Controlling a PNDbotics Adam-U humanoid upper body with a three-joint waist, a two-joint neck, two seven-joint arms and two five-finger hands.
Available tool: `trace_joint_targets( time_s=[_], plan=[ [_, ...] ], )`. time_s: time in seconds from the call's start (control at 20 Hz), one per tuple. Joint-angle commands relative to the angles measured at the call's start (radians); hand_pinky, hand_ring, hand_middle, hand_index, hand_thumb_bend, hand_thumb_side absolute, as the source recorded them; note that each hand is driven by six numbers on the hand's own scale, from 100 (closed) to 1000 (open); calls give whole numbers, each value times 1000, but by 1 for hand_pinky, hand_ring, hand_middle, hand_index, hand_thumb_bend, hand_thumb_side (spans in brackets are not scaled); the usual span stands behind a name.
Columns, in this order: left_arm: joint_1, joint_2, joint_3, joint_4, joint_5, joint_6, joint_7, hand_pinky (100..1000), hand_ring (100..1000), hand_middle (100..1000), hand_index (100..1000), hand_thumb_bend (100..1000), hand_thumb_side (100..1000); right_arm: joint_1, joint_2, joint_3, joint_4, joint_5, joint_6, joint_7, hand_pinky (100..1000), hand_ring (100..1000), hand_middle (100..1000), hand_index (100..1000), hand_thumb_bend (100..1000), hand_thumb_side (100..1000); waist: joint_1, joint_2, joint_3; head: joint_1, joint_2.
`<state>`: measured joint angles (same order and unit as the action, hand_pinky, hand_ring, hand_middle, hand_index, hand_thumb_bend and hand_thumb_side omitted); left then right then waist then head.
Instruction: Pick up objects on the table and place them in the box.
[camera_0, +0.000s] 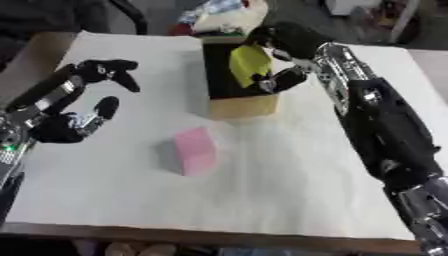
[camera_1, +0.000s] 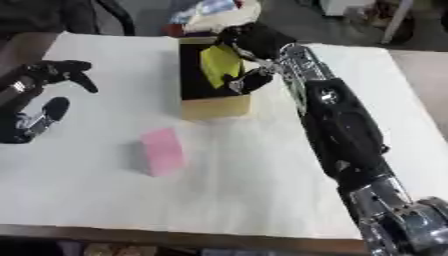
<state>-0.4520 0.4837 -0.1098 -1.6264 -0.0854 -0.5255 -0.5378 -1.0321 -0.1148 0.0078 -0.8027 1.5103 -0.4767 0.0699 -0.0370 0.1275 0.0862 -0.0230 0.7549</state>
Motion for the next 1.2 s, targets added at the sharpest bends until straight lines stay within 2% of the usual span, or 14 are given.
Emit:
trace_joint_targets(
  time_s=[0.05, 0.2, 0.25, 0.4, 0.85, 1.2],
  plan=[
    [-23, 8, 1, -21, 7, -2, -5, 745, 700, 640, 943, 100, 761, -34, 4, -49, 11, 59, 54, -28, 865, 825, 859, 782, 172, 395, 8, -11, 8, -14, -14],
    [-24, 9, 1, -20, 6, -2, -5, 745, 700, 640, 943, 100, 763, -37, 8, -77, 14, 82, 89, -50, 861, 822, 856, 852, 177, 397, 8, -8, 18, -19, -20],
    [-24, 9, 1, -20, 5, -3, -6, 745, 700, 640, 943, 100, 763, -38, 8, -83, 14, 86, 97, -54, 860, 822, 856, 904, 186, 393, 8, -8, 20, -21, -21],
    [-25, 9, 1, -19, 4, -2, -7, 745, 700, 640, 943, 100, 763, -39, 8, -90, 16, 95, 108, -60, 860, 822, 855, 964, 226, 406, 5, -7, 23, -23, -24],
    [-27, 9, 1, -19, 4, -3, -9, 746, 701, 641, 943, 100, 763, -27, 11, -90, 56, 107, 118, -20, 864, 828, 855, 981, 282, 463, 5, -8, 25, -25, -29],
    [-27, 11, 5, -17, 4, -4, -8, 747, 701, 640, 941, 100, 763, -24, 5, -88, 42, 80, 111, -25, 856, 826, 856, 977, 266, 467, 9, -9, 17, -20, -32]
  ],
)
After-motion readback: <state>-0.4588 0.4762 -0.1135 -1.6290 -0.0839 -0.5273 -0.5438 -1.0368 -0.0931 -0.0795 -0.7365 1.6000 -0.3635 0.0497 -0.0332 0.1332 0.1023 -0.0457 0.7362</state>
